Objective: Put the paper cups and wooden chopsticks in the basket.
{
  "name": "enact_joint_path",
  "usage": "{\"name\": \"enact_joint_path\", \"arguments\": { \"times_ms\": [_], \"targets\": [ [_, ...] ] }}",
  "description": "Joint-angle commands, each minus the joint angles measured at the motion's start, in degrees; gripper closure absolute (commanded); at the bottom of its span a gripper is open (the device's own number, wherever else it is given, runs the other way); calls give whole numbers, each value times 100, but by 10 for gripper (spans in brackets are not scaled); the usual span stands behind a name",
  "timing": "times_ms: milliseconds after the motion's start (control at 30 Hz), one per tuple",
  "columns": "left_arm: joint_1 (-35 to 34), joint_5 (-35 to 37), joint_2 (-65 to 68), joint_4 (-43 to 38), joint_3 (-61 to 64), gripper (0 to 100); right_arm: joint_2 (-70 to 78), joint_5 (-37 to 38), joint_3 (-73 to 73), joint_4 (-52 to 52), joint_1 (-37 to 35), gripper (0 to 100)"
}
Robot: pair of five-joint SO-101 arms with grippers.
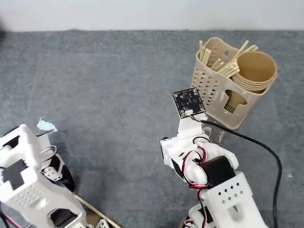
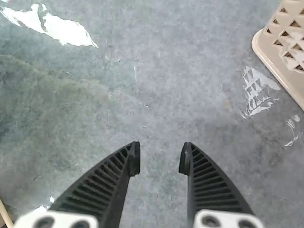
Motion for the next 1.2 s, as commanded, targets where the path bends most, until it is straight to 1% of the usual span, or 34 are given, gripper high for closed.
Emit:
{"name": "enact_joint_path", "arguments": {
  "times_ms": [0,100,367,500,600,700,833,900,933,1167],
  "targets": [
    [-9,53,132,-167,-136,942,-31,-53,-35,-110,57,847],
    [0,53,123,-167,-136,990,-31,-53,-35,-110,57,847],
    [0,53,105,-167,-198,987,-31,-53,-35,-119,57,847],
    [-9,62,105,-79,-673,987,-31,-53,-35,-119,57,847],
    [-44,9,105,510,-1059,987,-31,-53,-35,-119,57,847],
    [-53,-308,97,967,-1393,987,-31,-53,-35,-110,57,847],
    [-53,-651,97,1011,-1622,987,-40,-53,-35,-92,57,847],
    [-53,-1134,97,1011,-1622,987,-40,-44,-35,-84,57,847],
    [-62,-1503,97,1011,-1613,987,-40,-35,-35,-84,57,847],
    [-457,-4413,97,1011,-1640,987,-40,-26,-35,-75,57,848]
  ]
}}
